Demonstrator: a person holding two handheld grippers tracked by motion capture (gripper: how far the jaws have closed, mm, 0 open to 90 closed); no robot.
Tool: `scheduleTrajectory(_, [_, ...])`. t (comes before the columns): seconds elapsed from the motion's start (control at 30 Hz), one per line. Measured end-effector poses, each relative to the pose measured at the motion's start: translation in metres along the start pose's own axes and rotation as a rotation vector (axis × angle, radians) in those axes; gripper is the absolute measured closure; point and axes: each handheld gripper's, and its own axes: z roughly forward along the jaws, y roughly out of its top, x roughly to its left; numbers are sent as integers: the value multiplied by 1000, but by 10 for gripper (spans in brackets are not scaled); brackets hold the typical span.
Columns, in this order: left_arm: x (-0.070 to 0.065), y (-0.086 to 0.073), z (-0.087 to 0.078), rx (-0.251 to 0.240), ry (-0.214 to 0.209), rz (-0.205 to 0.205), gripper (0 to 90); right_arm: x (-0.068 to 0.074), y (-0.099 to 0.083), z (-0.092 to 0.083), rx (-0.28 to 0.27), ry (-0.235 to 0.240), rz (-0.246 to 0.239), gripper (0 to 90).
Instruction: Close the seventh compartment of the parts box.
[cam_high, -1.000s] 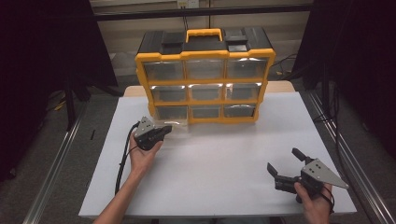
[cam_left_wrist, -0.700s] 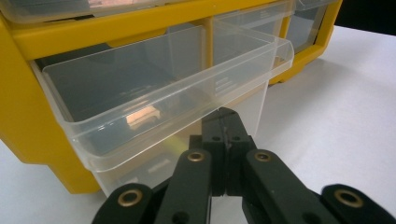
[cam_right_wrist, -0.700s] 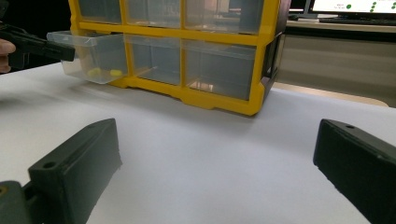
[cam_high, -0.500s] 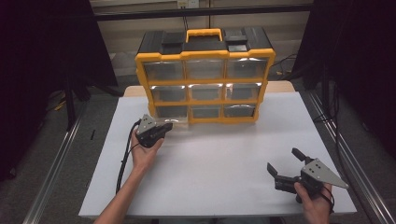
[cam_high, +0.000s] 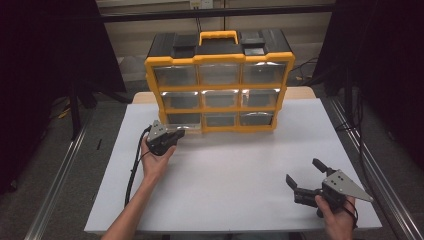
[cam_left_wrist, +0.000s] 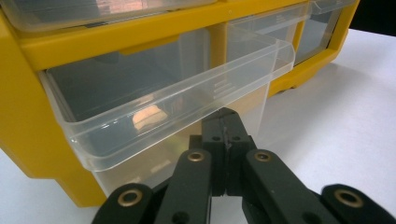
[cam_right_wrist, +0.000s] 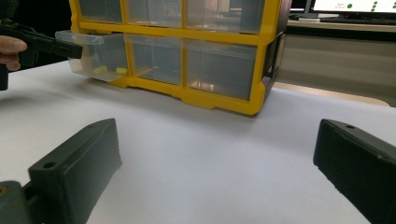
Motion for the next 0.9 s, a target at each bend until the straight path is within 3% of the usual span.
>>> scheduleTrajectory(0.1, [0, 1, 0, -5, 1, 3, 900, 0, 0, 0, 2, -2, -1, 5])
scheduleTrajectory(0.13, [-1, 2, 0, -17, 3, -18, 900, 0, 0, 0, 1, -2, 1, 5])
scheduleTrajectory(0.23, [-3, 5, 2, -10, 7, 25, 900, 0, 0, 0, 2, -2, 0, 6])
scheduleTrajectory(0.3, [-4, 5, 4, -10, -5, 3, 900, 0, 0, 0, 5, 0, 0, 6])
scheduleTrajectory(0.47, [-2, 6, 8, -4, 12, 23, 900, 0, 0, 0, 1, -2, 2, 6])
scheduleTrajectory(0.7, [1, 6, 10, -8, 13, -2, 900, 0, 0, 0, 1, -1, 0, 6])
scheduleTrajectory(0.9, [4, 7, 11, -5, 24, 24, 900, 0, 0, 0, 2, -1, -1, 5])
